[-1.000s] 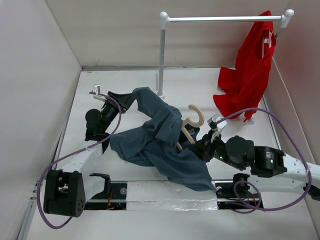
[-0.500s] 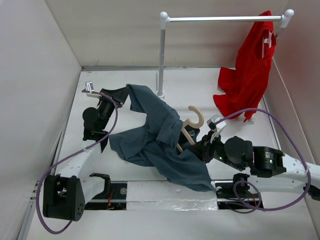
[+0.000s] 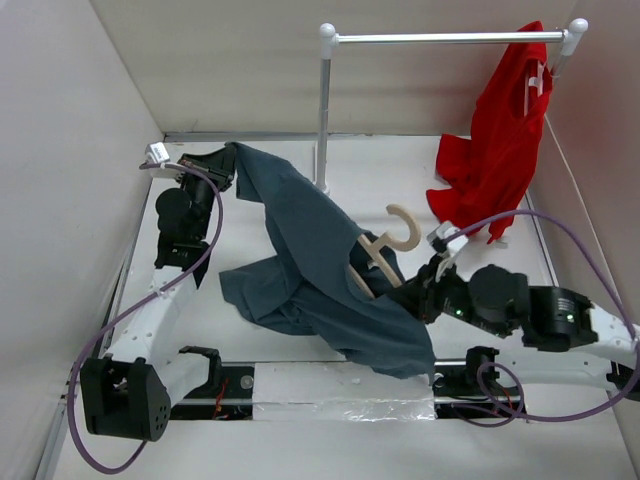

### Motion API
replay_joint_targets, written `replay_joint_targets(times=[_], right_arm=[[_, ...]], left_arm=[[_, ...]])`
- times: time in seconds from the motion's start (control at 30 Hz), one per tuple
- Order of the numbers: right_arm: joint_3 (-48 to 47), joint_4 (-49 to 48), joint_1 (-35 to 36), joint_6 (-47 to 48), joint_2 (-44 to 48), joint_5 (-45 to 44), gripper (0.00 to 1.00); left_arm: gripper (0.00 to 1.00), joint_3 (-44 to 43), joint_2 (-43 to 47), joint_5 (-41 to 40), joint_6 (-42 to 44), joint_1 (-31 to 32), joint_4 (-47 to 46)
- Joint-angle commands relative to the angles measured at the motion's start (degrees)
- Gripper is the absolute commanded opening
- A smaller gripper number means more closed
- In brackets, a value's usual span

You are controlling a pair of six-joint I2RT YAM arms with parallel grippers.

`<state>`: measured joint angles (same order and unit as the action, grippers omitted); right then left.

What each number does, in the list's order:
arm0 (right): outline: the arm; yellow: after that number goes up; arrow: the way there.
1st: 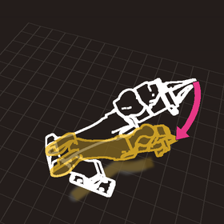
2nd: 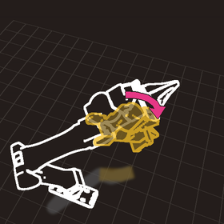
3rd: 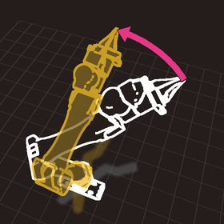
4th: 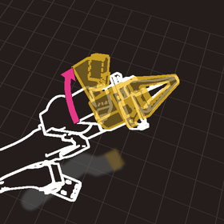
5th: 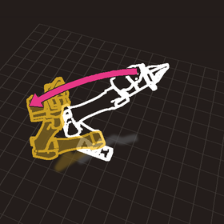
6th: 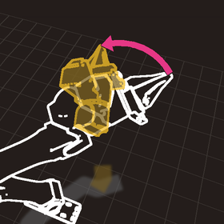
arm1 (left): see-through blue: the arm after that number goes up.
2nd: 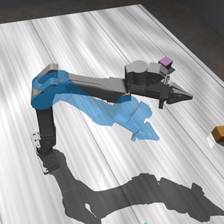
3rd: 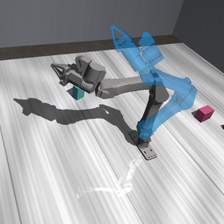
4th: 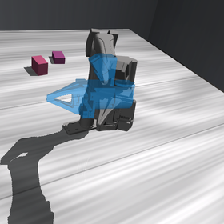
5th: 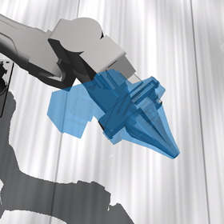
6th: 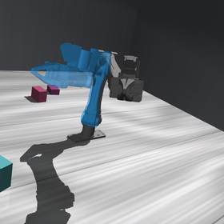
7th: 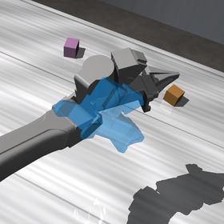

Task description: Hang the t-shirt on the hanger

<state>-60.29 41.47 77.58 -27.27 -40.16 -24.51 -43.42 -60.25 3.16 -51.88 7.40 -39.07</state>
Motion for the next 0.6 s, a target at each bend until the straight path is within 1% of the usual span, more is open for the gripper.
replay_joint_targets(times=[0.0,0.03,0.07,0.13,0.23,0.3,0.37,0.4,0.47,0.5,0.57], right_arm=[[-11.23,-2.71,-0.24,4.84,1.49,-0.88,0.00],[-13.43,-2.37,-0.24,5.55,0.62,-2.19,0.00],[-18.15,-1.67,-0.24,7.04,0.09,-2.82,0.00],[-22.04,-1.83,-0.24,8.71,-1.32,-3.78,0.00],[-26.87,-2.80,-0.24,12.06,-4.04,-5.71,0.00],[-28.03,-2.28,-0.24,12.50,-6.15,-6.86,0.00],[-28.91,0.26,-0.24,11.80,-7.29,-10.09,0.00],[-29.18,1.49,-0.24,10.75,-8.26,-11.25,0.00],[-29.53,5.62,-0.76,9.43,-9.05,-14.58,0.00],[-29.53,7.03,-1.37,7.86,-9.58,-15.47,0.00],[-28.31,9.06,-3.30,6.97,-9.76,-16.27,0.00]], left_arm=[[0.00,-4.74,1.27,-2.54,2.30,-0.28,1.01],[0.00,-5.01,1.80,-2.54,2.31,-0.28,1.01],[0.00,-5.01,2.50,-2.54,2.05,-0.28,0.66],[0.00,-5.45,3.03,-2.20,1.96,-0.28,0.84],[0.00,-5.28,3.82,0.62,2.22,-0.28,1.54],[0.00,-3.00,5.40,-0.43,3.09,1.29,1.28],[0.11,-1.76,6.37,0.26,3.80,2.09,2.24],[0.18,0.33,6.72,0.97,3.98,2.09,2.24],[0.24,3.15,9.34,2.28,4.76,2.62,1.46],[0.29,6.73,10.49,3.42,4.86,2.62,0.76],[0.30,9.57,13.21,5.88,5.12,2.62,-1.27]])
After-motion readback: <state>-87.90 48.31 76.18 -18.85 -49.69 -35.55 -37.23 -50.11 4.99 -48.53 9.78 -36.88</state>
